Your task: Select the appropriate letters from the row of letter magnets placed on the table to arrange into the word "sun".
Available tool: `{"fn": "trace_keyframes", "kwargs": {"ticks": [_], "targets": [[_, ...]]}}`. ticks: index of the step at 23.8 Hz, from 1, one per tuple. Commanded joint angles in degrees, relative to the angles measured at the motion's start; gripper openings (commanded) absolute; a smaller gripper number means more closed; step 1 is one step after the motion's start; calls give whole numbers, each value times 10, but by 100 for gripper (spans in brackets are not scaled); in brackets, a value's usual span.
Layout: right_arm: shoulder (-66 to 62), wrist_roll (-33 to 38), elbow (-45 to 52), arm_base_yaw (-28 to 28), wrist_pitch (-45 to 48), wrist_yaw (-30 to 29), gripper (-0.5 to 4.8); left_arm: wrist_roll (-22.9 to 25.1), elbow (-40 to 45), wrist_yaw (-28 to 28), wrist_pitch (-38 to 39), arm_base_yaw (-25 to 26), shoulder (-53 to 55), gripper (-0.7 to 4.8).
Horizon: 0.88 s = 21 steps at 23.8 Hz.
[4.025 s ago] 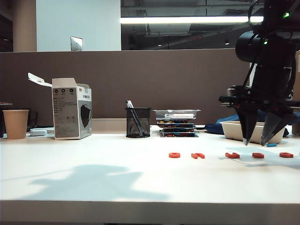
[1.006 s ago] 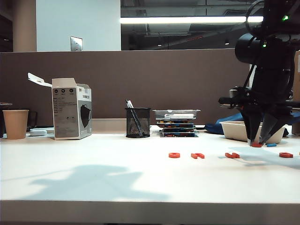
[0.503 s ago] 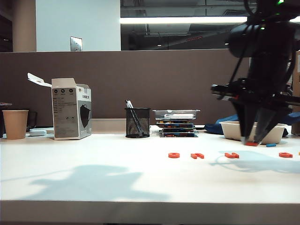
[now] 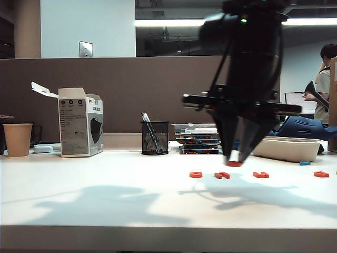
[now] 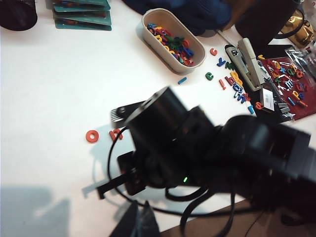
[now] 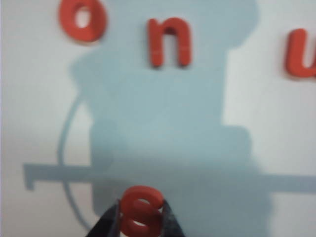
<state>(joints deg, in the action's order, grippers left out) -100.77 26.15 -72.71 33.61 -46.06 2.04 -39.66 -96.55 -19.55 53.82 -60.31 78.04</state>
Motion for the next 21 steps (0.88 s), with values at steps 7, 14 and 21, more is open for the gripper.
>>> {"fn": "trace_keyframes", "kwargs": {"ticks": [7,14,21], "targets": [[-16,59,5,51,57,34,85,2,-2,-2,-3,-1,-1,-5],[-36,71,49,52,90,30,85,2,-2,-2,-3,-1,-1,-5],[-36,70,68,53,88,23,85,2,-2,-1,-3,-1,-1,-5]]}}
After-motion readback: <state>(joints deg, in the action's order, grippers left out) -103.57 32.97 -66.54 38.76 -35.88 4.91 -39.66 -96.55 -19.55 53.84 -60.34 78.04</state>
